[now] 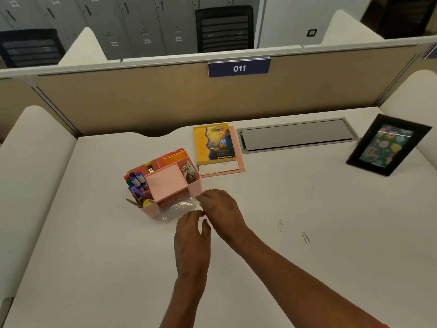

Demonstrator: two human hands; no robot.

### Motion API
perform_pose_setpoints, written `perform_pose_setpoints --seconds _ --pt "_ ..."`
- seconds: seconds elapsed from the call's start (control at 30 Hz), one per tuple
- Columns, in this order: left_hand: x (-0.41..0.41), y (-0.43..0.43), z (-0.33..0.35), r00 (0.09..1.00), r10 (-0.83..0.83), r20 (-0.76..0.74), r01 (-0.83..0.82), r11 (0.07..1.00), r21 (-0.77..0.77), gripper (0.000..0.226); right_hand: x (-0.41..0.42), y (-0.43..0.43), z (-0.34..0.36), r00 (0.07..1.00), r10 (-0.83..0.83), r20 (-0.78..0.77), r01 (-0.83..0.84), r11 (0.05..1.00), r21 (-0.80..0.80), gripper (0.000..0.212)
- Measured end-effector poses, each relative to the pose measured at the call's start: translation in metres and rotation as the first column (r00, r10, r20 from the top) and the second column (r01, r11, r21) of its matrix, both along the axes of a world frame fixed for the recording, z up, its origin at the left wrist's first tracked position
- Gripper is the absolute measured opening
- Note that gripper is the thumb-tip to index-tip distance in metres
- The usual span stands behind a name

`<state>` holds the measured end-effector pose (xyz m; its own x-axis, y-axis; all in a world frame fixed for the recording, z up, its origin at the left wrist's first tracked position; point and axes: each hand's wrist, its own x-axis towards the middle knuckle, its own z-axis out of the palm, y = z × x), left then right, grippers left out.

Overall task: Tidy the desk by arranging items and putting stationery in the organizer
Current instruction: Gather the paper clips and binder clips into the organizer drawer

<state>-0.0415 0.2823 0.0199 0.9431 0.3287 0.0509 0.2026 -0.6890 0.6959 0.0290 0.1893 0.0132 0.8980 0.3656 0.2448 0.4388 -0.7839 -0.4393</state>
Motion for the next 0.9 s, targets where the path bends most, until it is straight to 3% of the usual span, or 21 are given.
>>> perform_pose_setpoints --seconds 0.13,0.27,0.37,0.47,0.63,0.7,0.8,0.9 --pt "0.0 -0.046 -0.01 0.98 -0.197 -0.039 0.198 0.98 0.021 0.034 -0.036 -0.077 -0.022 0.96 -0.27 0.076 0.266 0.962 0.052 0.027" --pt "0.002 -0.101 -0.024 0.907 -0.399 -0.136 0.404 0.915 0.005 0.046 -0.077 -0.154 -0.045 0.833 -0.54 -0.125 0.545 0.838 0.011 0.034" --pt "0.005 -0.138 -0.033 0.832 -0.514 -0.207 0.53 0.848 0.022 0.053 -0.104 -0.195 -0.057 0.721 -0.66 -0.21 0.66 0.747 -0.08 0.04" --pt "0.01 -0.166 -0.039 0.789 -0.55 -0.274 0.582 0.812 0.047 0.052 -0.122 -0.212 -0.066 0.664 -0.694 -0.278 0.691 0.712 -0.127 0.041" --pt "0.009 -0.186 -0.05 0.781 -0.575 -0.244 0.609 0.789 0.087 0.022 -0.127 -0.211 -0.064 0.549 -0.673 -0.496 0.811 0.573 0.12 0.014" --pt "0.006 -0.189 -0.05 0.773 -0.593 -0.227 0.628 0.766 0.136 0.011 -0.127 -0.21 -0.059 0.562 -0.672 -0.483 0.799 0.591 0.107 0.015" --pt "0.005 -0.189 -0.053 0.82 -0.533 -0.209 0.56 0.822 0.104 0.007 -0.126 -0.211 -0.058 0.567 -0.658 -0.496 0.802 0.579 0.149 0.02" --pt "0.006 -0.189 -0.06 0.811 -0.535 -0.235 0.566 0.819 0.089 0.02 -0.124 -0.212 -0.061 0.551 -0.65 -0.523 0.807 0.575 0.135 0.016"
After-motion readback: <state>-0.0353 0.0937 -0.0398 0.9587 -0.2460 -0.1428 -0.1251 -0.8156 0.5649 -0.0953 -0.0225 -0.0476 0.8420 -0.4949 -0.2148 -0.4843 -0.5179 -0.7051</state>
